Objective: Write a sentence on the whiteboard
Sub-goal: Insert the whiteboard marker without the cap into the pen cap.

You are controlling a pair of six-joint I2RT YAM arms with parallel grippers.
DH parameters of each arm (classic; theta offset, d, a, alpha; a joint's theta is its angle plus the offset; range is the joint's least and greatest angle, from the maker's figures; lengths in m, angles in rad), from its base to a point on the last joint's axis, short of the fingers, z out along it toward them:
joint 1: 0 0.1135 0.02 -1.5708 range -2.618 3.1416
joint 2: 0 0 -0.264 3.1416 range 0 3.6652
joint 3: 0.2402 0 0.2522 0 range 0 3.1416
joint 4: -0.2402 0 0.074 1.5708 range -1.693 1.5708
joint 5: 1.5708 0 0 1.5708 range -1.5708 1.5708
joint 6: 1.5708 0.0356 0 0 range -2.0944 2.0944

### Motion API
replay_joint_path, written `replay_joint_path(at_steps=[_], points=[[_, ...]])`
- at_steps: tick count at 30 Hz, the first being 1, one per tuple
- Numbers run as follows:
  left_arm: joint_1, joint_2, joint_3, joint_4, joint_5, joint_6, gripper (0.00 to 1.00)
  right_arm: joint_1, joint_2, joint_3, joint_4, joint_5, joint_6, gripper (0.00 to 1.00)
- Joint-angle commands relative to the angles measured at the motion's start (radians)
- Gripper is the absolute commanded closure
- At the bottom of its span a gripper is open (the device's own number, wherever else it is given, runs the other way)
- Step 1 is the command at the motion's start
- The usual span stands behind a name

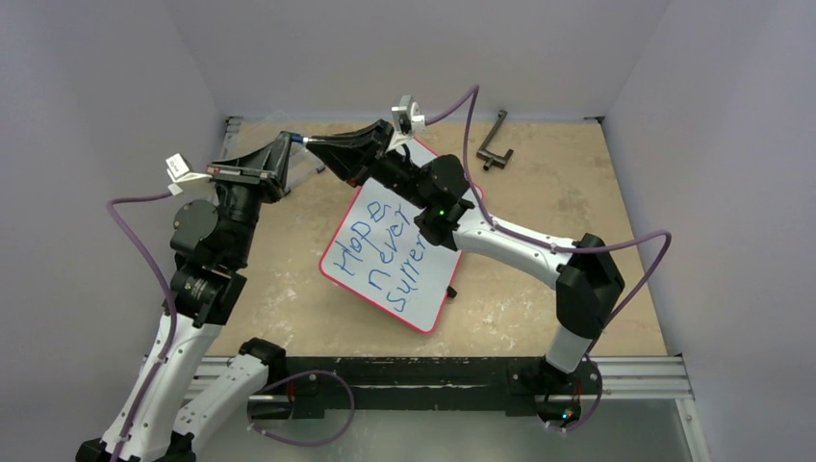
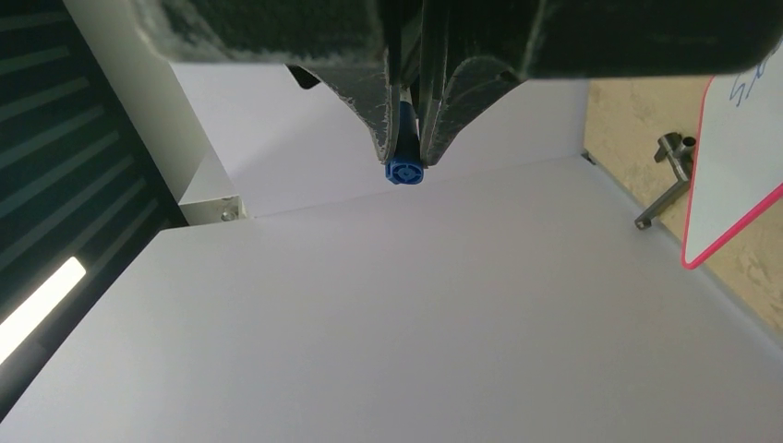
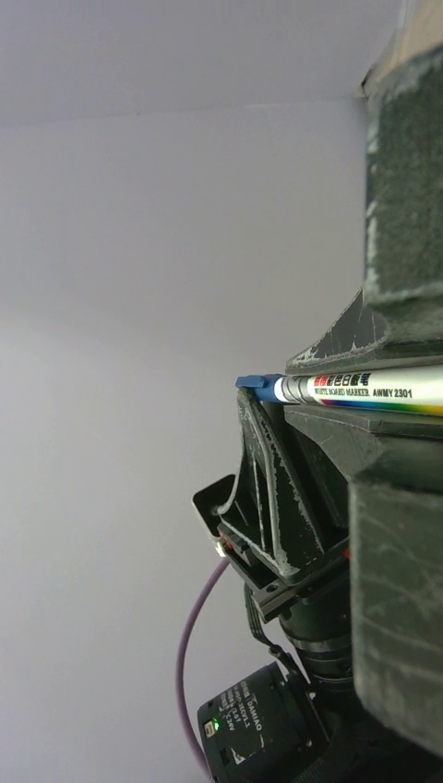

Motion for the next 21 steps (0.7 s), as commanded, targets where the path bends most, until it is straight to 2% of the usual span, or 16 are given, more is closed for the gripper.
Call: replay_joint_path(at_steps=[1, 9, 15, 21], points=[[-0.078, 0.027, 0.010, -0.015, 0.421, 0.053, 1.00, 0.082, 0.075, 0.044, -0.264, -0.327, 0.103, 1.00], [-0.078, 0.023, 0.021, -0.046, 0.411, 0.064, 0.99, 0.080, 0.025, -0.011, -0.264, -0.221, 0.043, 1.00], [-0.078, 0.025, 0.017, -0.030, 0.414, 0.061, 0.83, 0.080, 0.006, -0.039, -0.253, -0.191, 0.029, 1.00], [-0.078, 0.015, 0.015, -0.041, 0.401, 0.061, 0.78, 0.080, -0.010, -0.061, -0.219, -0.158, 0.021, 1.00]])
